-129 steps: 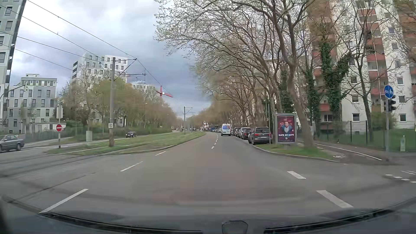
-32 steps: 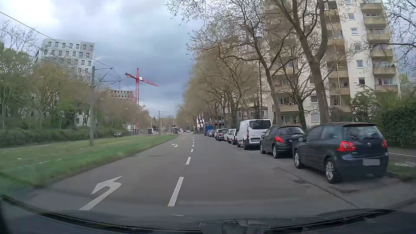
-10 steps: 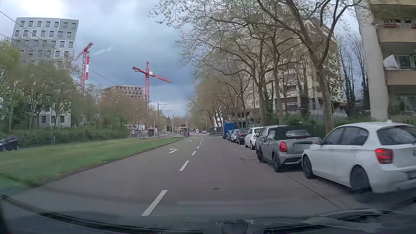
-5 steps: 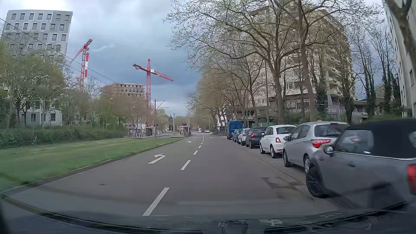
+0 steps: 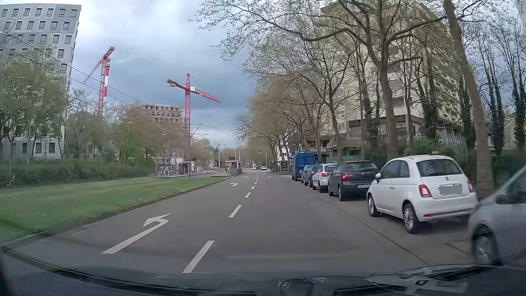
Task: Follow the waypoints while adhering to traffic rules and regulations
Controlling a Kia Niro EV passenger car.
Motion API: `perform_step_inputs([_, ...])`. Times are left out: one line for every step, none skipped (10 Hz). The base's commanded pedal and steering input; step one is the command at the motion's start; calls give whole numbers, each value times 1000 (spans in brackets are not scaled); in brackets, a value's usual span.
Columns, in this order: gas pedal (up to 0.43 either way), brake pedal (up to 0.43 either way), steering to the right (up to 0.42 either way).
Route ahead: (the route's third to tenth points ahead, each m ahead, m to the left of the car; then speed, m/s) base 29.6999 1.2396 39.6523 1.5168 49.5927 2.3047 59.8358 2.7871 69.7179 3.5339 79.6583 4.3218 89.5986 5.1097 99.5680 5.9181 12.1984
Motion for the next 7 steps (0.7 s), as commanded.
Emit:
perform_step_inputs([157,0,-5])
perform_step_inputs([157,0,-5])
perform_step_inputs([157,0,-5])
perform_step_inputs([157,0,-5])
perform_step_inputs([157,0,-4])
perform_step_inputs([157,0,-5])
perform_step_inputs([157,0,-4])
